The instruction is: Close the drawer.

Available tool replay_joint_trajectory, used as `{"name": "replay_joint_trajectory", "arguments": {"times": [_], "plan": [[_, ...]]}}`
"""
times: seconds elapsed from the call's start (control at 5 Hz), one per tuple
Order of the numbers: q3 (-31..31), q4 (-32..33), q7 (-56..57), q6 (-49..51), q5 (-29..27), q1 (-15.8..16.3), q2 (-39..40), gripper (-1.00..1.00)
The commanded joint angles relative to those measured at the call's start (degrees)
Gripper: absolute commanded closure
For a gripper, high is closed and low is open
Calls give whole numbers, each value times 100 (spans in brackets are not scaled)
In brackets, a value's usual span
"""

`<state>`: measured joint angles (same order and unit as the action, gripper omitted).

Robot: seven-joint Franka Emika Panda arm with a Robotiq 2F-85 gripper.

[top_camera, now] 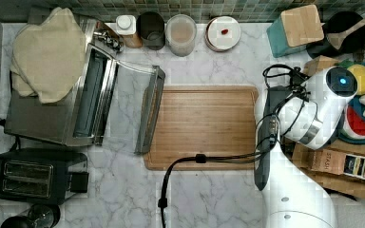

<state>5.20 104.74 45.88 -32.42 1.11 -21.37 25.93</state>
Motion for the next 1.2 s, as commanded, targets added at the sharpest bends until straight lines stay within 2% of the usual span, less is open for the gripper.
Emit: {"name": "replay_joint_trajectory", "arguments": {"times": [0.2,1.2], "plan": [[1029,17,-913,376,1063,-233,-623,100],[1134,18,-885,370,1022,-140,-615,100]]}}
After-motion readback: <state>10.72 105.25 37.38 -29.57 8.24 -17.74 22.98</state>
